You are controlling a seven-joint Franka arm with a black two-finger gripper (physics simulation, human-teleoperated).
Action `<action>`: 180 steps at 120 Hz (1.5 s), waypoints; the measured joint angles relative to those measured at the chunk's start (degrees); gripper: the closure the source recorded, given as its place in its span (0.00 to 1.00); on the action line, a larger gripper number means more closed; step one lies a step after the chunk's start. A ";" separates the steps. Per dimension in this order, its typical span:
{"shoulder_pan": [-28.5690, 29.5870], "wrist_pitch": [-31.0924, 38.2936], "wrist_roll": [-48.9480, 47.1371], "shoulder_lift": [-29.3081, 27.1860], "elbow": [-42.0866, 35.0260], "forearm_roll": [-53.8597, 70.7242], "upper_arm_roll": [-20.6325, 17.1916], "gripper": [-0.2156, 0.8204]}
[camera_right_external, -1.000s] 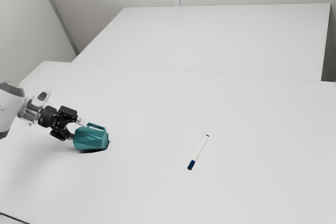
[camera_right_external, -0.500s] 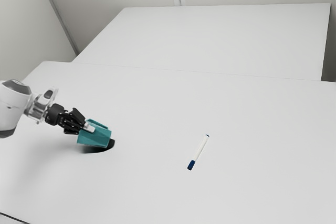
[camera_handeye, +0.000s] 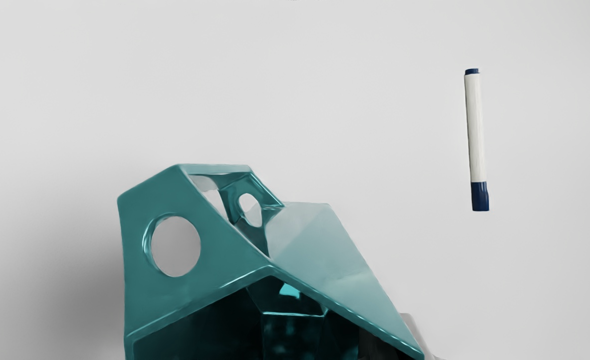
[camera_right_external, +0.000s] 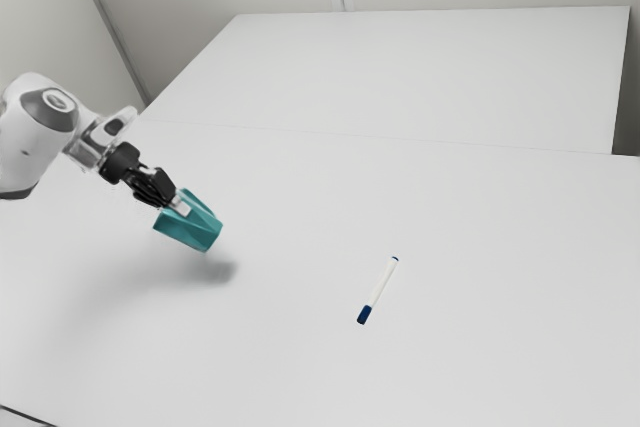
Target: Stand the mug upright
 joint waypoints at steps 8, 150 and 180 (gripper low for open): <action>-0.43 0.69 -2.21 0.31 4.34 7.60 -3.33 0.96; -4.52 19.65 -30.61 9.00 7.09 33.11 -17.42 0.43; -4.65 16.11 -32.04 2.84 9.49 33.12 -18.01 0.28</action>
